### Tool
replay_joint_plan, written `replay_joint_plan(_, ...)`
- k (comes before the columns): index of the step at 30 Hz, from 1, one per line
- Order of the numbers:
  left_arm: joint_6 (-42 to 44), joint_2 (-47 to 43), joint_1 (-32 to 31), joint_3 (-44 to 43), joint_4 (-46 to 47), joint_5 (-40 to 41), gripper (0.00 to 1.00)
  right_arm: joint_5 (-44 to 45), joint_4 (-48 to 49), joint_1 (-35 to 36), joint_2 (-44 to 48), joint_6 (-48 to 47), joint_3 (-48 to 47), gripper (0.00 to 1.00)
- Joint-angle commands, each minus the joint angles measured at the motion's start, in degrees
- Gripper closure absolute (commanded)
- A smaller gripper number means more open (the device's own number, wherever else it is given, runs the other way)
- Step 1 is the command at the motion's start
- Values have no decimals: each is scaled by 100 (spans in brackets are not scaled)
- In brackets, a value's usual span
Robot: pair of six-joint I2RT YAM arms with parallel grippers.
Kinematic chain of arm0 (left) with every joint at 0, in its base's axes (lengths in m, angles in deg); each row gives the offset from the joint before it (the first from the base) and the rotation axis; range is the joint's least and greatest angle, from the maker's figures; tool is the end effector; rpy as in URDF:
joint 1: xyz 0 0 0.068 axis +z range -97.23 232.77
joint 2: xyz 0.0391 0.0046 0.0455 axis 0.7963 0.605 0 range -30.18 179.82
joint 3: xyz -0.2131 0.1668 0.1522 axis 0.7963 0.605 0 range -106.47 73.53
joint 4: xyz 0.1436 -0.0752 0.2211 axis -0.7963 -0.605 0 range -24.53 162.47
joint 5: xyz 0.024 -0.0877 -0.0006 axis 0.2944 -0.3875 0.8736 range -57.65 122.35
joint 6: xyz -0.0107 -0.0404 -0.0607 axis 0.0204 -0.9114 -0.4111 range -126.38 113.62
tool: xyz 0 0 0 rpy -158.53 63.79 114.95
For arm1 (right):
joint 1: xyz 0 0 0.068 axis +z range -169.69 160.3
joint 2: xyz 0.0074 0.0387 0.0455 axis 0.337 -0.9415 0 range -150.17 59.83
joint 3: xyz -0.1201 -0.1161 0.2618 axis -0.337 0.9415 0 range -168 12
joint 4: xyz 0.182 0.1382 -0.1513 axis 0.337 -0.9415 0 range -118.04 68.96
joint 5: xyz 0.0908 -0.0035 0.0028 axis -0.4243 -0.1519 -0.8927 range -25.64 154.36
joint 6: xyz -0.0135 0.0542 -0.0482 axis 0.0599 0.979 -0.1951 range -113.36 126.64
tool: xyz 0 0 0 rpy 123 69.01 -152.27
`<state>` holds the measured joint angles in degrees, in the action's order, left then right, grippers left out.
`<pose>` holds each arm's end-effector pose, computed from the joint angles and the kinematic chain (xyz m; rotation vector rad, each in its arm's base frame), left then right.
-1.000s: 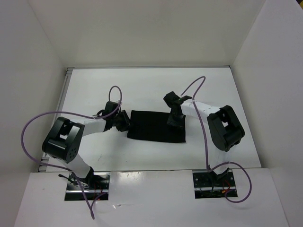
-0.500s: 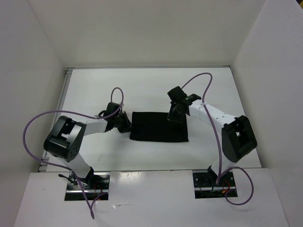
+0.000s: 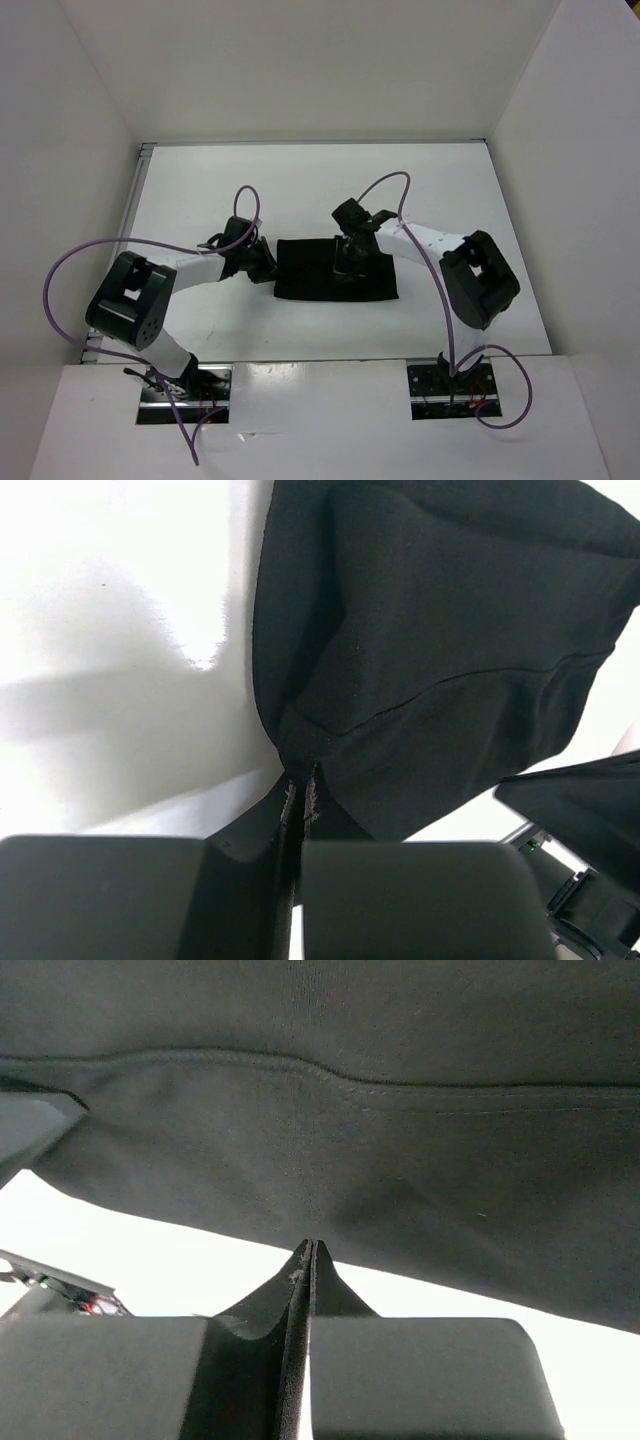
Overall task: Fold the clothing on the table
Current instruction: Fold the skirt
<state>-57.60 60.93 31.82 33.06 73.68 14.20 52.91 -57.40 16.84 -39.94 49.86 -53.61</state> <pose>0.2942 -0.1332 0.1538 -0.5312 2.5536 -0.9030 0.2850 0.2263 0.1897 0.1217 2.9554 0.5530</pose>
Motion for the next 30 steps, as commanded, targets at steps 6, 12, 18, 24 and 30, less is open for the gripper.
replay_joint_plan(6, 16, -234, -41, -66, -139, 49, 100, -244, 270, 231, -298, 72, 284, 100)
replay_joint_plan(12, 16, -409, -41, -127, -192, 49, 100, -113, 270, 284, -473, 125, 399, 100)
replay_joint_plan(18, -98, -1093, -93, -251, -306, -294, 100, -113, 383, 337, -860, 178, 399, 100)
replay_joint_plan(24, -388, -1631, -348, -304, -87, -549, 100, -174, 384, 390, -1010, 178, 163, 100)
replay_joint_plan(30, -257, -1517, -348, -356, -280, -444, 100, -52, 209, 390, -308, 178, -119, 94)
